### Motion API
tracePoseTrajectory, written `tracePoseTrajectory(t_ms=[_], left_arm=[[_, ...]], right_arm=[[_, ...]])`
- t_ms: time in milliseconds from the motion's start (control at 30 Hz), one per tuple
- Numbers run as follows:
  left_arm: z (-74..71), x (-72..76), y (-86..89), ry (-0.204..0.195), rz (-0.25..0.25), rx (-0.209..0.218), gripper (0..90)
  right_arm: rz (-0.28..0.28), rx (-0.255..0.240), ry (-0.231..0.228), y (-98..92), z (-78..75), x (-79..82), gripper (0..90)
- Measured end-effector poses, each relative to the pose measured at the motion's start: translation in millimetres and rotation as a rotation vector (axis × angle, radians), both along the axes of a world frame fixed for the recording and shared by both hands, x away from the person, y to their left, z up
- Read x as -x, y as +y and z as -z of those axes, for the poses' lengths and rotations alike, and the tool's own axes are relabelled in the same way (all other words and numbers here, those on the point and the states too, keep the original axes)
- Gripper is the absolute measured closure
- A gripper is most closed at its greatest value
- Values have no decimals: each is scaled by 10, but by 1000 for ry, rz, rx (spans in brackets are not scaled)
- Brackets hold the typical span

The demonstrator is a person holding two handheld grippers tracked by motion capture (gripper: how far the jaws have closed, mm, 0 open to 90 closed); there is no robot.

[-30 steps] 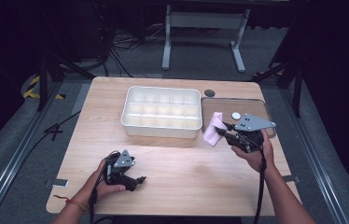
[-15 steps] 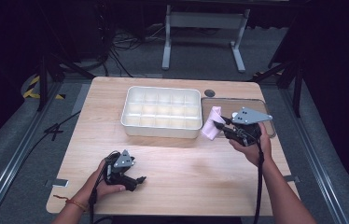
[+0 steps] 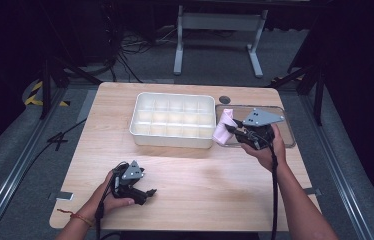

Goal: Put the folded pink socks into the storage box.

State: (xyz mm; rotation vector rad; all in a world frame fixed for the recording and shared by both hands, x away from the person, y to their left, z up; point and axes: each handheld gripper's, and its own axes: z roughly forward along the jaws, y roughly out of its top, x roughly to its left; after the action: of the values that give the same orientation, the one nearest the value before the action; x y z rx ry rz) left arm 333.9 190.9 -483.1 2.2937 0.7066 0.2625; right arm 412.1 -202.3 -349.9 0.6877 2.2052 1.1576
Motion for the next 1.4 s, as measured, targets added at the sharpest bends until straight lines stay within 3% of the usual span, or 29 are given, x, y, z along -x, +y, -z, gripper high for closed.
tracePoseTrajectory(t_ms=[233,900,1400], left_arm=[[0,2,0,0,-1,0,131],[2,4,-1,-1,-2,2,132],[2,3,0,0,-2,2,132]], right_arm=[[6,10,-14,81,-30,-101,741],[1,86,8,345,15,-364,742],[24,177,19,489,130,-553,742]])
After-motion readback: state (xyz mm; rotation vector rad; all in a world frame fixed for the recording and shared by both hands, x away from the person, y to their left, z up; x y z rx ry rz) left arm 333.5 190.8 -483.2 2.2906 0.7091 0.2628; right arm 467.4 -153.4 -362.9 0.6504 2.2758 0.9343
